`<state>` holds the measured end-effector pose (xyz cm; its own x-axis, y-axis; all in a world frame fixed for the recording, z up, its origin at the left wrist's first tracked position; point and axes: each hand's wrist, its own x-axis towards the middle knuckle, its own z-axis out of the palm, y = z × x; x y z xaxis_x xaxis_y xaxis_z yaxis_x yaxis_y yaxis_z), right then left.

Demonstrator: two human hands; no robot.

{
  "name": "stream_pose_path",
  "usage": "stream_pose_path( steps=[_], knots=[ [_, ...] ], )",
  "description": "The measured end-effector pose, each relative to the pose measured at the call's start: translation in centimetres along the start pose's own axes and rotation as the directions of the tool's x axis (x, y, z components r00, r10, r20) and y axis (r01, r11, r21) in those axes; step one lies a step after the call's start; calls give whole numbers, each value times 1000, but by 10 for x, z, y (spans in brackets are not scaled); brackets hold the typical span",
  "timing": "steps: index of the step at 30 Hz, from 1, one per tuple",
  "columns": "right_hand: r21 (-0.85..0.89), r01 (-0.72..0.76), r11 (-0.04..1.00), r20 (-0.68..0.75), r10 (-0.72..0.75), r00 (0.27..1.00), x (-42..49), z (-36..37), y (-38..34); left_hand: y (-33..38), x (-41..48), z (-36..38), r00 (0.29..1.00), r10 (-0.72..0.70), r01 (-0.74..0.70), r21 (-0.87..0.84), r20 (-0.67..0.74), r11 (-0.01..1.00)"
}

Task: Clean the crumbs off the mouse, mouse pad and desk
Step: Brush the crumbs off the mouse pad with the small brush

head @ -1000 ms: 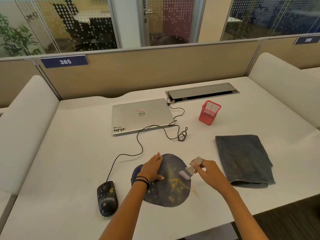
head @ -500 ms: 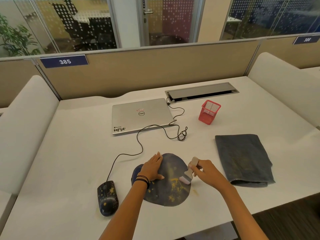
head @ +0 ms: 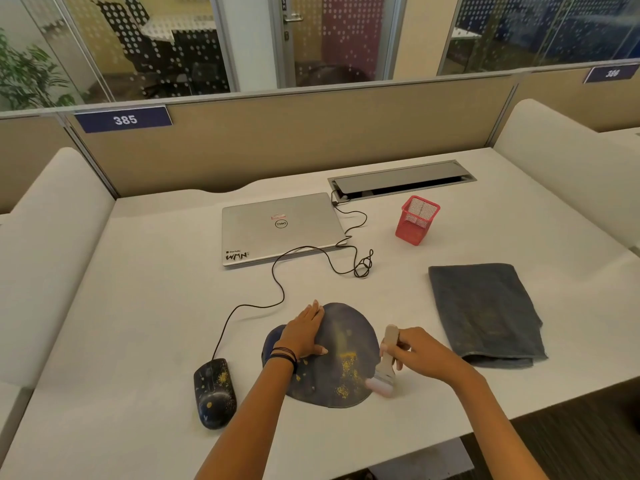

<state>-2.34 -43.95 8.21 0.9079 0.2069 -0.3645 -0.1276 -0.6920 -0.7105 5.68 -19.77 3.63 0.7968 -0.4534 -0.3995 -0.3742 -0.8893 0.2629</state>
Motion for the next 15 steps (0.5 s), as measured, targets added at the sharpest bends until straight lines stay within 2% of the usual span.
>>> stream_pose_path(
  steps=[6, 12, 15],
  knots=[
    [51, 65, 997, -73, -61, 995, 1, 3, -9, 0, 0, 0, 1000, 3, -3, -4, 1, 1000],
    [-35, 15, 999, 36, -14, 999, 1, 3, -10, 0, -1, 0, 1000, -1, 1, -12, -3, 1000],
    [-11, 65, 998, -76, -65, 995, 2, 3, -10, 0, -1, 0, 1000, 0, 0, -13, -5, 1000]
  ],
)
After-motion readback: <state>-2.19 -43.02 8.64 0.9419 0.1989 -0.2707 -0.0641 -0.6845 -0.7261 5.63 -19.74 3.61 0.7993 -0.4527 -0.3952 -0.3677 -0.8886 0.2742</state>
